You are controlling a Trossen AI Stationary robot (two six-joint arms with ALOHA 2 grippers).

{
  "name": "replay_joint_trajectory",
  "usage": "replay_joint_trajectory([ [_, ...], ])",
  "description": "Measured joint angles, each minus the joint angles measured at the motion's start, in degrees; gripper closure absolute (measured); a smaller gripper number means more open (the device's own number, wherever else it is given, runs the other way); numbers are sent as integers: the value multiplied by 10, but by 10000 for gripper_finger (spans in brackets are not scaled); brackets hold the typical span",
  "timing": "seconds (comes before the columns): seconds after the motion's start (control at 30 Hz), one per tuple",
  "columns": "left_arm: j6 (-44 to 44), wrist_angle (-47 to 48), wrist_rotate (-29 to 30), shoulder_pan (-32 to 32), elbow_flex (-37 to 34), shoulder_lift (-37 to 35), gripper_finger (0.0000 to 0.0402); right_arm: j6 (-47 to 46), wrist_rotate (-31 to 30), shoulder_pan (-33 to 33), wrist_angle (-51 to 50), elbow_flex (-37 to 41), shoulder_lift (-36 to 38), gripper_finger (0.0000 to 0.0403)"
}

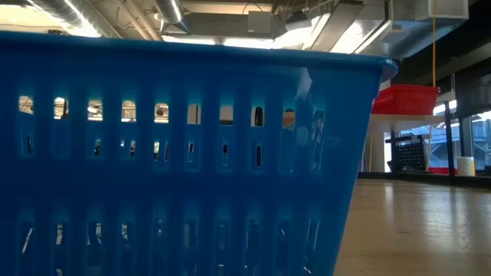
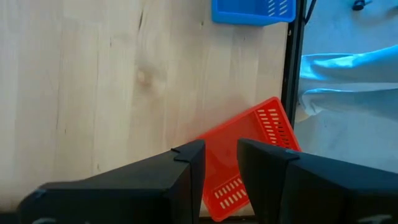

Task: Stack baskets on shelf by color
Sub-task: Stack the bottom blue bin on the blue bin on the shelf

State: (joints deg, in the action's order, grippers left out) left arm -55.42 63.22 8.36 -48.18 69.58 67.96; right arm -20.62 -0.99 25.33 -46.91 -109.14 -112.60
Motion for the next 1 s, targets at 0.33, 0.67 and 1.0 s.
replay_joint_trajectory([
  [0.33, 0, 0, 0, 0, 0, 0, 317, -17, -4, -10, -3, 0, -3, 374],
  [0.67, 0, 1, -1, 0, 0, 0, 317, 14, 51, -15, 5, 0, -26, 388],
  [1.0, 0, 1, -1, 0, 0, 0, 317, -5, 52, -27, 5, 0, -27, 351],
])
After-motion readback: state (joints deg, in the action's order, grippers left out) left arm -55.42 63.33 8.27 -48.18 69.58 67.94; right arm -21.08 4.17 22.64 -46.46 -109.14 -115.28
